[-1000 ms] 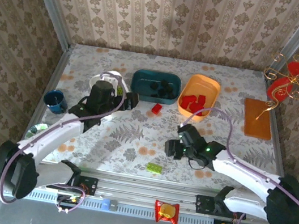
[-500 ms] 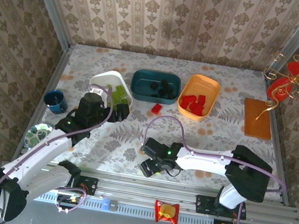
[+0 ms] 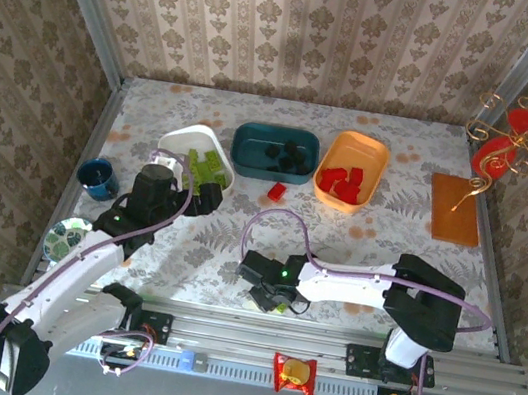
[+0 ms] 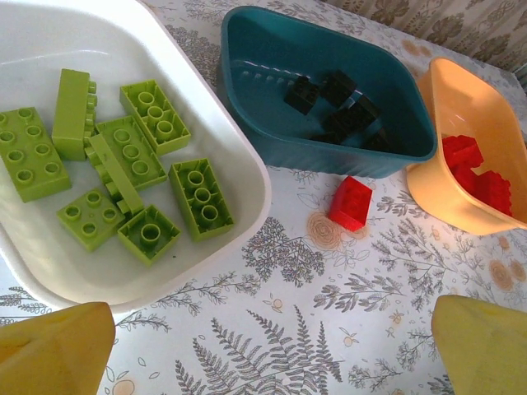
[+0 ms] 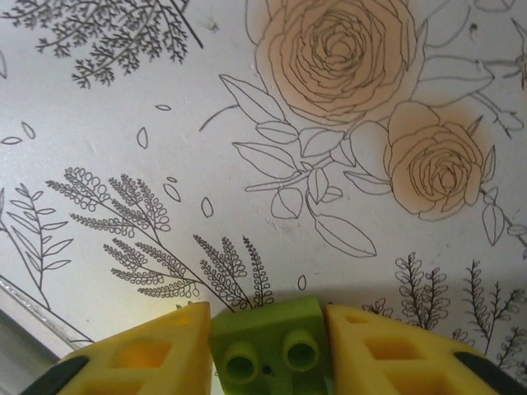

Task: Sort the legos into containers by color
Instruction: Pick up the lego from the bottom-center of the table, then place the lego in the container.

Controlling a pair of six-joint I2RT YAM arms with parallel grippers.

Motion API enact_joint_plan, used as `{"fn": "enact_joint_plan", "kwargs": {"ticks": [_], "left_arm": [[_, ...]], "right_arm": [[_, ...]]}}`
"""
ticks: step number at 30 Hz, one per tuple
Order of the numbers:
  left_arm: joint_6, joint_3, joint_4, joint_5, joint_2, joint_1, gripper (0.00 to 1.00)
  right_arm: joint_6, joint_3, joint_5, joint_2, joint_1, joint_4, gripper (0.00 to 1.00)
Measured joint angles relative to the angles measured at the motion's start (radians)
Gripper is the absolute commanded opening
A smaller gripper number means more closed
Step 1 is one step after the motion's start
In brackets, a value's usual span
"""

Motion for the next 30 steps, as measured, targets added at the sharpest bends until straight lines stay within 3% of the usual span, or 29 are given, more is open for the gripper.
{"fn": "enact_joint_plan", "kwargs": {"ticks": [8,17,21,30], "left_arm": [[0.0,0.0,-0.006,-0.004,-0.027,0.0,1.0],[-0.007,-0.034,-0.009,-0.046,-0.104,0.0,1.0],[-0.008,-0.041,-0.023,-0.064,-0.129,0.0,1.0],[-0.008,-0.041,-0.068,-0.088,-0.175,0.001,1.0]], "right_arm": [[0.002,-0.02,0.016,-0.051,-0.033,0.062,0.27],[0.003,0.069,-0.034,-0.138,-0.209,0.26,0.27],[0.014,0.209,-0.066,-0.038,-0.267,0.38,0.27],[0.122,0.623,-0.206,0.351,-0.365,0.546,0.27]]}}
